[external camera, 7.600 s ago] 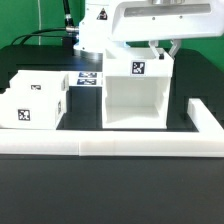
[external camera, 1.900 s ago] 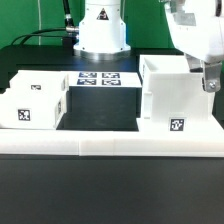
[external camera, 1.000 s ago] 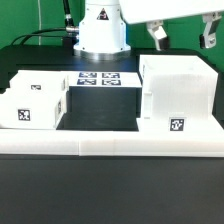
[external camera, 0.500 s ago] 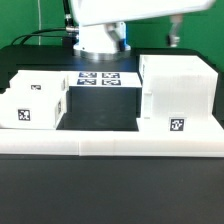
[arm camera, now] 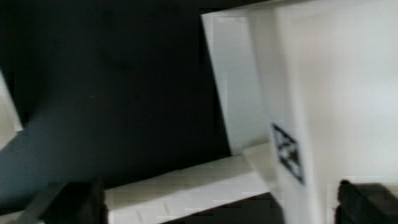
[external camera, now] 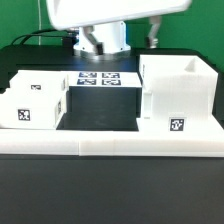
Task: Assemble drawer
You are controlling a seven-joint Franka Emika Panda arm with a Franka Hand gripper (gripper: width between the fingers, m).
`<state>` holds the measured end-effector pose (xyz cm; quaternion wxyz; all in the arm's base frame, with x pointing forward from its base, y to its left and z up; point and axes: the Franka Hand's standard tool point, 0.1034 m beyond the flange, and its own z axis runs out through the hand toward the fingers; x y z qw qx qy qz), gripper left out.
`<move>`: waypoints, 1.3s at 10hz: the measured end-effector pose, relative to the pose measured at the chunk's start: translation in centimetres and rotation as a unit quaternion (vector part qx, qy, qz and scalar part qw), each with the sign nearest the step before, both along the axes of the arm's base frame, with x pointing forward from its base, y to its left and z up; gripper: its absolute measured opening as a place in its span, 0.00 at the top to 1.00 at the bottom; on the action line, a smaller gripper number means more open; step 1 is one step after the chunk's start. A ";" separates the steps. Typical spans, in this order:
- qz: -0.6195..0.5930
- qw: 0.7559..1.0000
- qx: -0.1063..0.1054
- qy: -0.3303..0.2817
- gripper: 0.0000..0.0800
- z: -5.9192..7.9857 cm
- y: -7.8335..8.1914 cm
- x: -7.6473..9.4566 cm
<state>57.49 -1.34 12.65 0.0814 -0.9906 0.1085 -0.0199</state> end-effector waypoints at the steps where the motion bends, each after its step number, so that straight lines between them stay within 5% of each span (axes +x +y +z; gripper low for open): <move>1: -0.002 1.000 -0.016 -0.006 0.19 -0.8 -0.9 -0.8; 4: 0.049 0.998 -0.044 0.000 0.19 -3.3 -3.2 -2.1; 9: 0.058 0.998 -0.027 0.012 0.19 -3.0 -3.7 -2.1; 13: 0.058 0.998 -0.027 0.015 0.19 -6.4 -7.6 -4.0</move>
Offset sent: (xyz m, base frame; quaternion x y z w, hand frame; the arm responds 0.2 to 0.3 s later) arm -0.0082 -0.0409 -0.0348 -0.0860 -0.0083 -0.1738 0.9810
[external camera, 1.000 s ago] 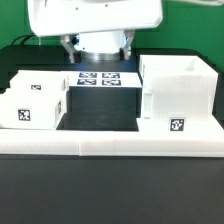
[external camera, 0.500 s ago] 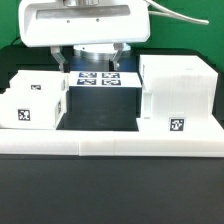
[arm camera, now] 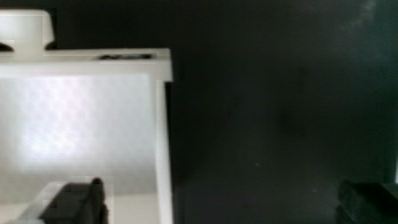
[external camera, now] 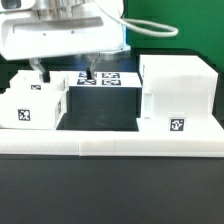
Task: Assemble drawer
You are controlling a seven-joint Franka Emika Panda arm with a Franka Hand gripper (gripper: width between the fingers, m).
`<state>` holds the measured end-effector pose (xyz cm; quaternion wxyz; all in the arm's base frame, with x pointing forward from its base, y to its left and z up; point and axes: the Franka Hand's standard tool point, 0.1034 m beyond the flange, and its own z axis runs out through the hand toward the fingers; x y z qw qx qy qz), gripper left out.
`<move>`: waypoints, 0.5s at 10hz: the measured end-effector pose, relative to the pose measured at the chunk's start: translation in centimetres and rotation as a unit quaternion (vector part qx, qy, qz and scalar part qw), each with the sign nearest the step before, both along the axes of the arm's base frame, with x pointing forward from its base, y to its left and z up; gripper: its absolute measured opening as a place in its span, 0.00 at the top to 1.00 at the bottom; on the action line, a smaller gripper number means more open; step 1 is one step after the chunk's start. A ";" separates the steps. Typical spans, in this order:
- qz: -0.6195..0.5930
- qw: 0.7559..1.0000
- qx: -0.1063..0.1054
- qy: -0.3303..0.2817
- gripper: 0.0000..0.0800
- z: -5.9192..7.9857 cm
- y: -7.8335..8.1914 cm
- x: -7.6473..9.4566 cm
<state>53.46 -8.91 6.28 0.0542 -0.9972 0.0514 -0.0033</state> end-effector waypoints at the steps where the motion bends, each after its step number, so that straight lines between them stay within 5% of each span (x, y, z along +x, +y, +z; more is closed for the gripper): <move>1: -0.004 1.000 -0.004 0.002 0.19 -0.9 -0.5 -0.3; 5: -0.004 1.000 -0.019 0.005 0.19 -3.9 -0.9 -1.0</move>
Offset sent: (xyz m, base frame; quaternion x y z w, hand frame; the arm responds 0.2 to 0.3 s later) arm -0.0016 0.0023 -0.0255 0.0124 0.0173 0.0091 0.9997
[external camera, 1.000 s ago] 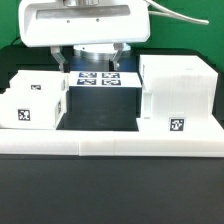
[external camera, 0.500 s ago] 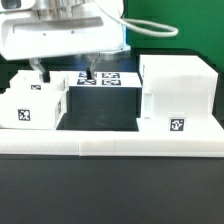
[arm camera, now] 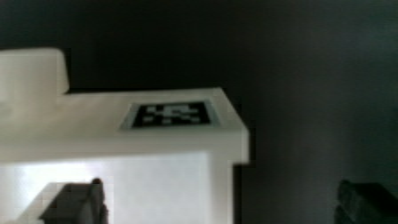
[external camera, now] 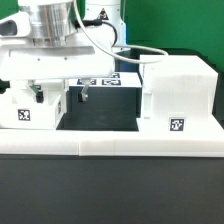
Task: Assemble drawer
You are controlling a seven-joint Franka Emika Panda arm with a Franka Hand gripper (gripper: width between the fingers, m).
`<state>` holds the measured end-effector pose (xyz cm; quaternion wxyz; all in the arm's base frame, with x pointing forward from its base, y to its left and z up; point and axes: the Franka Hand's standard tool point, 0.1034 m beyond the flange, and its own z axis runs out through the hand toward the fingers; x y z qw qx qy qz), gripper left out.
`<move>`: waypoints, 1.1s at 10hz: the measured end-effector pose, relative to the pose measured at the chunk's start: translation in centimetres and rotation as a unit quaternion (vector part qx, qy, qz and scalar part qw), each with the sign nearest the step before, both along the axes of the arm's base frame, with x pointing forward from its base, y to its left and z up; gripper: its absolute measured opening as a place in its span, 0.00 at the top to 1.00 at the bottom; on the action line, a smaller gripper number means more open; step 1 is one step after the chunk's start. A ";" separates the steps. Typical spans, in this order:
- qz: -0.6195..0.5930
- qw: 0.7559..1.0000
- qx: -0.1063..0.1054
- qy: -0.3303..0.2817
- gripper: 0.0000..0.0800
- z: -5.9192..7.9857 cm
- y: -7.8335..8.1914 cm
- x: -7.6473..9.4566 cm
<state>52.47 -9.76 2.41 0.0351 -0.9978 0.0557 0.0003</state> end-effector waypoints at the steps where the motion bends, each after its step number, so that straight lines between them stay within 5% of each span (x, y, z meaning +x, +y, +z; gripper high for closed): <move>1: 0.001 1.000 -0.003 0.001 0.19 -0.8 0.0 -0.3; 6: 0.007 1.000 -0.014 -0.011 0.22 -1.7 0.7 -0.4; 7: 0.006 1.000 -0.014 -0.011 0.45 -1.7 0.6 -0.5; 8: 0.006 1.000 -0.014 -0.011 0.45 -1.7 0.6 -0.5; 10: 0.006 1.000 -0.014 -0.011 0.84 -1.7 0.6 -0.5; 11: 0.006 1.000 -0.014 -0.011 0.84 -1.6 0.6 -0.4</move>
Offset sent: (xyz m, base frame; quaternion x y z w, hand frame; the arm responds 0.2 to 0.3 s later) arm -0.0013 0.0094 -0.0228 -0.0041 0.0240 0.0092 0.9997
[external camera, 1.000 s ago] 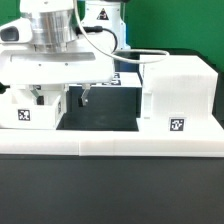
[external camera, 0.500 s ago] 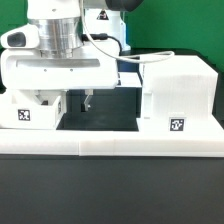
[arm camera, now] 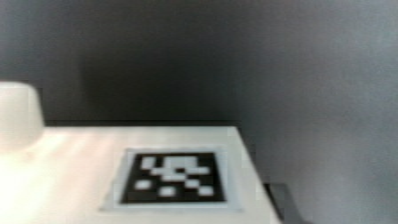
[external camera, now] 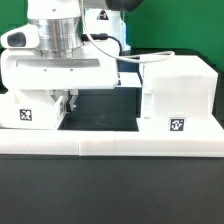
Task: Assemble drawer
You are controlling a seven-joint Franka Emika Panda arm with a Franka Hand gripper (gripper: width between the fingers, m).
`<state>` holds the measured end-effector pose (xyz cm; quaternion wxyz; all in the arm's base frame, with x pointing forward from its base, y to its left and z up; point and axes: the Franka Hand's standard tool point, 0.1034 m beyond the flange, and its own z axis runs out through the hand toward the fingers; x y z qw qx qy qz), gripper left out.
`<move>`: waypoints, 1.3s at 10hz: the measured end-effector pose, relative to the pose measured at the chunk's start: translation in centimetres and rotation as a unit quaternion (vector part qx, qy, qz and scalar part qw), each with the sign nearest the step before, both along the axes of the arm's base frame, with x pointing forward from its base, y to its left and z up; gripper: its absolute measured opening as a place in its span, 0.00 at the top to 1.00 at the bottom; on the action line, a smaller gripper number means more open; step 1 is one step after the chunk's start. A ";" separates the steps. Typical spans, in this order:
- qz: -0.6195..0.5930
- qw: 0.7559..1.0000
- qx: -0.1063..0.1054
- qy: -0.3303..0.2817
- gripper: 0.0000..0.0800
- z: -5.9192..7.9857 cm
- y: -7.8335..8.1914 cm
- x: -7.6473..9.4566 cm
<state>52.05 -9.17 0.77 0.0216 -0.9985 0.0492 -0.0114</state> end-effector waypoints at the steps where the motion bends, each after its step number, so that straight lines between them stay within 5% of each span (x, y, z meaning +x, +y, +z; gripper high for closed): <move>1: 0.000 1.000 0.000 0.000 0.95 0.0 0.0 0.0; 7: 0.005 1.000 -0.001 -0.001 0.95 0.2 0.2 0.1; 10: 0.062 0.998 0.006 0.001 0.95 2.5 2.7 0.6; 13: 0.105 0.994 0.013 0.001 0.95 3.1 2.2 0.3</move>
Offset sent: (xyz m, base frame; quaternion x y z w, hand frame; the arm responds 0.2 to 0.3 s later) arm 0.0000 0.0000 0.0000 0.0000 0.0000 0.0000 1.0000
